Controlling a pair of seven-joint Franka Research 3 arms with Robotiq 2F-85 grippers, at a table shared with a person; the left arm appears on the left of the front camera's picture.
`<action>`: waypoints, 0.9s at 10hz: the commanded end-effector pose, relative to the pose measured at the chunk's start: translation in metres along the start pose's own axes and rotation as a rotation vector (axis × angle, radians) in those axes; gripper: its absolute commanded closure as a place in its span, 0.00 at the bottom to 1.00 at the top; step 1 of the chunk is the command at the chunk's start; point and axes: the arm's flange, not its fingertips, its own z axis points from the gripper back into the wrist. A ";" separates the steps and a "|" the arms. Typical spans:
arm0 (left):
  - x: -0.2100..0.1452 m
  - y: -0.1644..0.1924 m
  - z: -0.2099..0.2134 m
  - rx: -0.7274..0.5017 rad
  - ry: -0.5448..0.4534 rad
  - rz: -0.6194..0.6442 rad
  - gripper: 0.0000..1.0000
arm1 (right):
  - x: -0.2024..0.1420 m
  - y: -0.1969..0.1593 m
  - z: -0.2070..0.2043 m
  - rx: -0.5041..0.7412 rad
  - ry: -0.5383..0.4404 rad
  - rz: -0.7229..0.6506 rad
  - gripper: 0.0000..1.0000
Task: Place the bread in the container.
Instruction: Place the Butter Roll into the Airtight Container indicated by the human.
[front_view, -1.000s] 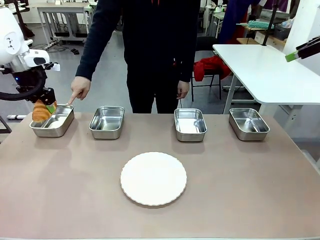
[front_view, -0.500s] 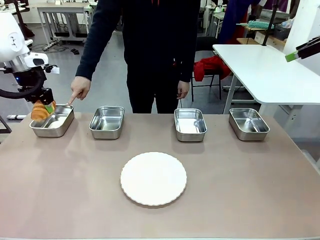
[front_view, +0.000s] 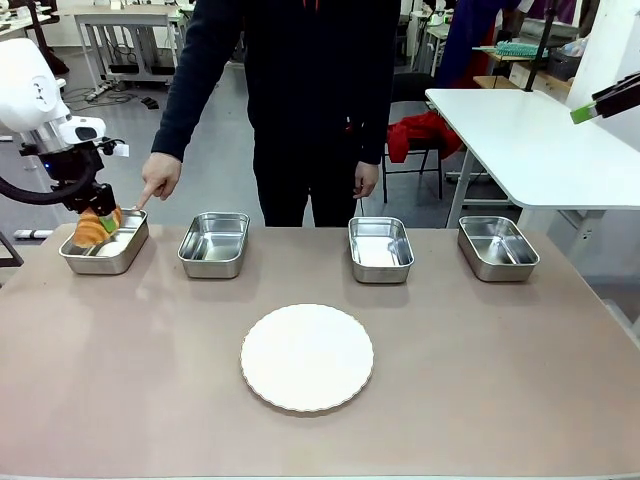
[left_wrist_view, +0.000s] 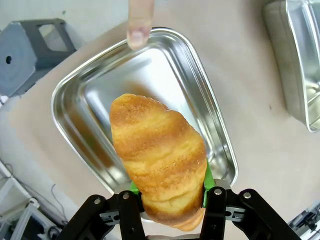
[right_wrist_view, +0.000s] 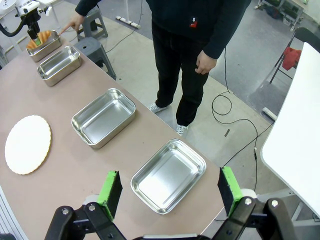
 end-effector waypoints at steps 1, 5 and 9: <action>0.005 0.009 -0.002 -0.042 -0.018 -0.023 0.53 | 0.001 0.001 0.000 0.000 -0.005 -0.001 0.00; 0.008 0.010 -0.005 -0.065 -0.061 -0.042 0.00 | 0.001 0.001 0.000 0.000 -0.005 -0.001 0.00; 0.008 0.009 -0.004 -0.066 -0.064 -0.046 0.00 | 0.001 0.001 0.000 0.000 -0.005 -0.001 0.00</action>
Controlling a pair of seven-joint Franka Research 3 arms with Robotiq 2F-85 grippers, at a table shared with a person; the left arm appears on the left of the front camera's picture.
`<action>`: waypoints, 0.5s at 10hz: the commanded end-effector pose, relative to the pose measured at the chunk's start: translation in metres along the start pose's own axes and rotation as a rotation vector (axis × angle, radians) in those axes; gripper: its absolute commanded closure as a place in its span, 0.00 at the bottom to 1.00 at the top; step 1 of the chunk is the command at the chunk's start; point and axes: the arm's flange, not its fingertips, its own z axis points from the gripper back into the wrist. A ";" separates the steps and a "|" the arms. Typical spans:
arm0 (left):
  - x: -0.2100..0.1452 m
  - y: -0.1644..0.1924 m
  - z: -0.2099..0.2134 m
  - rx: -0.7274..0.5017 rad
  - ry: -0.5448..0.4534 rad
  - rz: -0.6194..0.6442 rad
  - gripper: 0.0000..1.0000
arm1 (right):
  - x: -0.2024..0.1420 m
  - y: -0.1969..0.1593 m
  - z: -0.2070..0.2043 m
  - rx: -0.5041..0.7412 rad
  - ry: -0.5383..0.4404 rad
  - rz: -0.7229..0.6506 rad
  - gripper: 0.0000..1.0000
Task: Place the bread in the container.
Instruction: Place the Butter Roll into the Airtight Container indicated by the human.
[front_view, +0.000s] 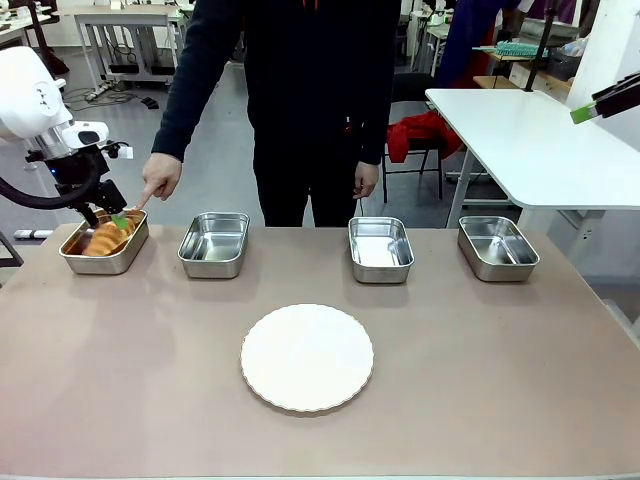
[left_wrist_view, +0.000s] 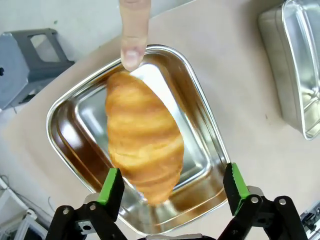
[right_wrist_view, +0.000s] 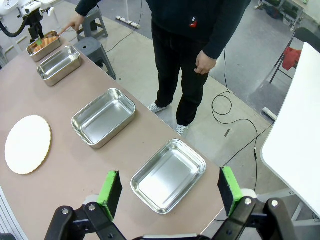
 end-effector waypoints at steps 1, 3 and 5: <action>0.002 0.002 0.004 -0.020 -0.024 -0.029 0.00 | 0.001 0.001 0.000 0.000 -0.005 -0.001 0.00; 0.001 0.000 0.005 -0.020 -0.029 -0.016 0.00 | 0.001 0.001 0.000 0.000 -0.005 -0.001 0.00; 0.001 -0.001 0.001 0.000 -0.002 -0.003 0.00 | 0.001 0.001 0.000 0.000 -0.005 -0.001 0.00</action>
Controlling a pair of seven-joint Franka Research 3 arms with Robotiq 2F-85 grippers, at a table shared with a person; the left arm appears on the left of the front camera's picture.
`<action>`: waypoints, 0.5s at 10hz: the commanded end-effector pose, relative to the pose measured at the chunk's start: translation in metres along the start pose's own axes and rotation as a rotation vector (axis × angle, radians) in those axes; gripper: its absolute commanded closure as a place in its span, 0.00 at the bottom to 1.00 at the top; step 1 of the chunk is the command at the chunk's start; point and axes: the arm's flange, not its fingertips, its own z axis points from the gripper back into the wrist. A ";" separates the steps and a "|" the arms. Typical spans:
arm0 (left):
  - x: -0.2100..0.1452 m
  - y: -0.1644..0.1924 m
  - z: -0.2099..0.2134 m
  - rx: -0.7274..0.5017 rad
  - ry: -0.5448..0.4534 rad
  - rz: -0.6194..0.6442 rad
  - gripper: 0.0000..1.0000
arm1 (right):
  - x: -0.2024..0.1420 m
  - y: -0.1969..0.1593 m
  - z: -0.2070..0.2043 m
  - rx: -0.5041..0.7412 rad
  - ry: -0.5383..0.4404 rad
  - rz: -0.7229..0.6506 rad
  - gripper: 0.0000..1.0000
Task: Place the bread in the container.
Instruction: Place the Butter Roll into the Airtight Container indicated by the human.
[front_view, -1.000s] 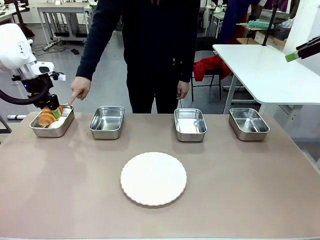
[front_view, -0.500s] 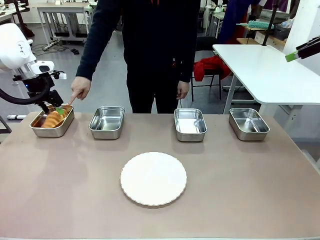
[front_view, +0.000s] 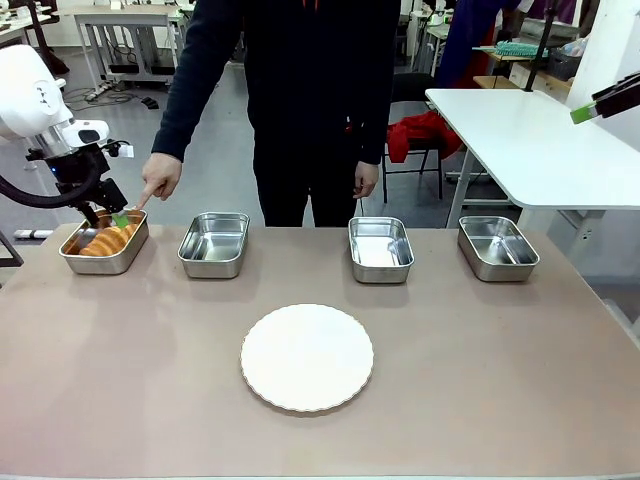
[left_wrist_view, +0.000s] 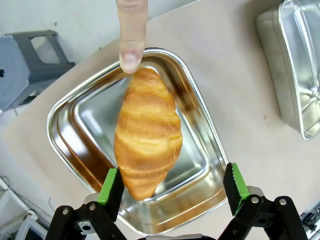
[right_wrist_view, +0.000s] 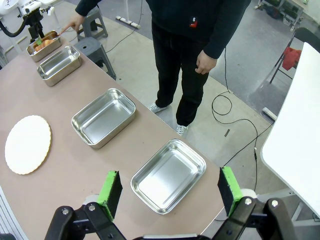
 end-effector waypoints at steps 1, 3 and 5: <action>0.000 0.001 -0.001 0.000 0.000 0.001 0.00 | 0.001 0.001 0.000 0.000 -0.005 -0.001 0.00; 0.000 0.001 -0.001 0.000 0.000 0.001 0.00 | 0.001 0.001 0.000 0.000 -0.005 -0.001 0.00; 0.000 0.000 -0.001 -0.001 0.002 0.001 0.00 | 0.001 0.001 0.000 0.000 -0.005 -0.001 0.00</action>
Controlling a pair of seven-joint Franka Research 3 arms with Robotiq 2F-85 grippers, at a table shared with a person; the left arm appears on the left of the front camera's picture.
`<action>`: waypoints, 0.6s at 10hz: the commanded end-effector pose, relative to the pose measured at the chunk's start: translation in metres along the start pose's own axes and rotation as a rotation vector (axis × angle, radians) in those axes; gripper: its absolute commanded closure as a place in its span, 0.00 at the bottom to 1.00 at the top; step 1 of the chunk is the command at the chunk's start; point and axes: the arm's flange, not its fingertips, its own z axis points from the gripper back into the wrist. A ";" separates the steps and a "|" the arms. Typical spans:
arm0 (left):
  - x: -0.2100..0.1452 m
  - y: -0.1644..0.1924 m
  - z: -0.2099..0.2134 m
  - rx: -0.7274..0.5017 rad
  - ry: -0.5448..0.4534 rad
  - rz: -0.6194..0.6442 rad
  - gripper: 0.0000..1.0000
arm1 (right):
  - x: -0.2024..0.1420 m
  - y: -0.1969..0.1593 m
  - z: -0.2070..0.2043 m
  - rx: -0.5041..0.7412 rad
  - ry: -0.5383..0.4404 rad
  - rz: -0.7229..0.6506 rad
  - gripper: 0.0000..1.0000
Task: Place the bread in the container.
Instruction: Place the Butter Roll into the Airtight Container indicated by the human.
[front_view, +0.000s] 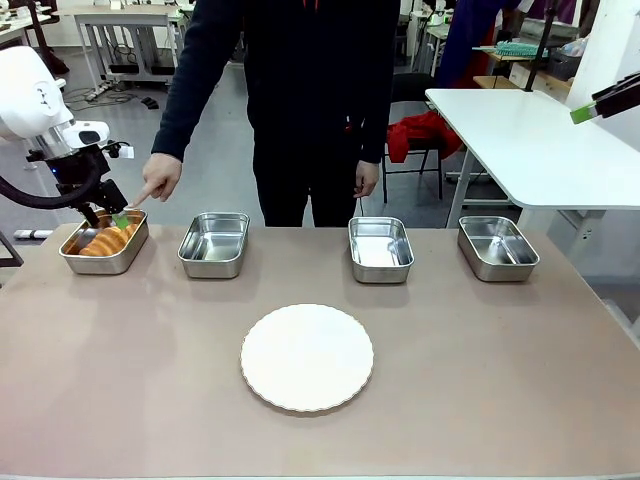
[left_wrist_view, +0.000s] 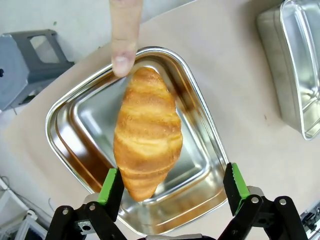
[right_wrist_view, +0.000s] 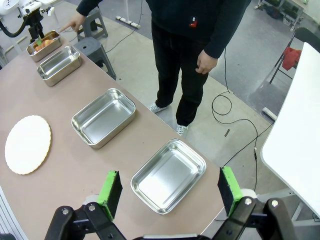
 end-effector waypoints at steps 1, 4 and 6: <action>-0.011 -0.021 0.016 0.029 -0.023 0.006 0.00 | 0.001 0.001 0.000 0.000 -0.005 -0.001 0.00; -0.052 -0.107 0.059 0.222 -0.141 0.066 0.00 | 0.001 0.001 0.000 0.000 -0.005 -0.001 0.00; -0.078 -0.143 0.064 0.248 -0.182 0.116 0.00 | 0.001 0.001 0.000 0.000 -0.005 -0.001 0.00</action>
